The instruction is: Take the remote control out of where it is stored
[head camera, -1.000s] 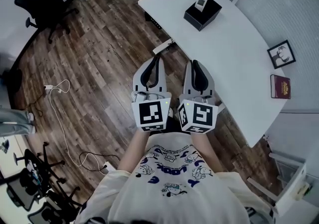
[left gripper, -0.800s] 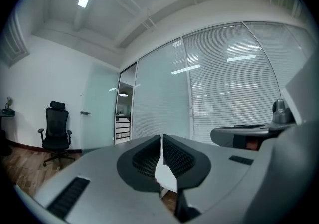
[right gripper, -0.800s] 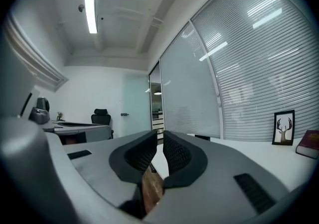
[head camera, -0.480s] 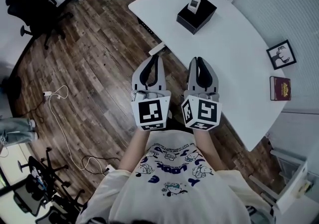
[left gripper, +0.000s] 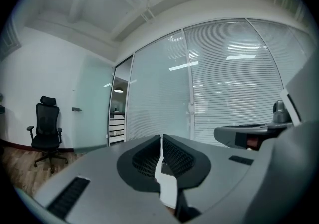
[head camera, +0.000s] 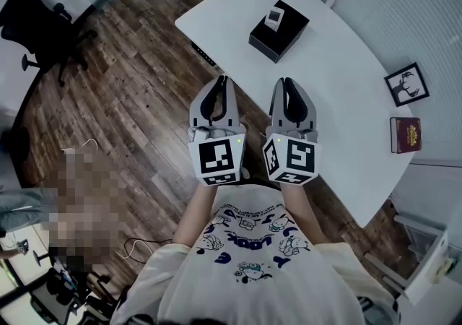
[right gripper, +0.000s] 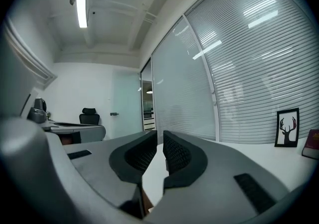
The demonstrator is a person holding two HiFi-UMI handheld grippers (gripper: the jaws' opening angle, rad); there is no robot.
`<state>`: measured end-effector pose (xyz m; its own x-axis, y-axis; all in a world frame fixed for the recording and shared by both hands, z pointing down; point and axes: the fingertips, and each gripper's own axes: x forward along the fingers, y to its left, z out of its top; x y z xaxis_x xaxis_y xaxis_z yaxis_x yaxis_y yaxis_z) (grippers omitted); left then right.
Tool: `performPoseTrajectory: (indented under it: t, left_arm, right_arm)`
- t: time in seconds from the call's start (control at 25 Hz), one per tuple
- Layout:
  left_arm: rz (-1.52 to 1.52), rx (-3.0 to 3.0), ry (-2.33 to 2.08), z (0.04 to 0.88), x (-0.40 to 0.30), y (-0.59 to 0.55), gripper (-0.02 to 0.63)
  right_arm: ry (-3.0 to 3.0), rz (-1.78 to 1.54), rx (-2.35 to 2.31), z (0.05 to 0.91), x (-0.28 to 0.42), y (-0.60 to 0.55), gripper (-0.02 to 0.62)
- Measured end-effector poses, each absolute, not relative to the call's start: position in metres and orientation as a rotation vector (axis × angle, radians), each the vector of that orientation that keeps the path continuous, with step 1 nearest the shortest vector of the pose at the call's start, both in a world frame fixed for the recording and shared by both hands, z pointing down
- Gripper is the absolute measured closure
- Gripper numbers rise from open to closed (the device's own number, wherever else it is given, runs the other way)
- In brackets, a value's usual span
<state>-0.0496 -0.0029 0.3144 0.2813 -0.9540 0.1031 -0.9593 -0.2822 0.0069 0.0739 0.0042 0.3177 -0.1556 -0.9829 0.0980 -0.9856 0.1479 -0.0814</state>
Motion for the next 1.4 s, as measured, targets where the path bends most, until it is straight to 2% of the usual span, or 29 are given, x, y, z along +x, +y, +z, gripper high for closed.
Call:
performPoseTrajectory:
  t: [0.92,1.08,1.4]
  left_arm:
    - [0.16,2.58,-1.556,0.334,-0.017,-0.192,0.578]
    - [0.105,2.57,-1.498,0.339,-0.011,-0.217,0.578]
    - [0.188,2.604,-1.353,0.363,0.016,-0.248,0.578]
  right_arm:
    - [-2.16,0.258,2.215,0.332,0.1,-0.16,0.538]
    - [-2.112,0.284,2.24,0.341,0.105,-0.179,0.538]
    - [-2.035,0.336,2.265,0.359,0.117,-0.207,0.538]
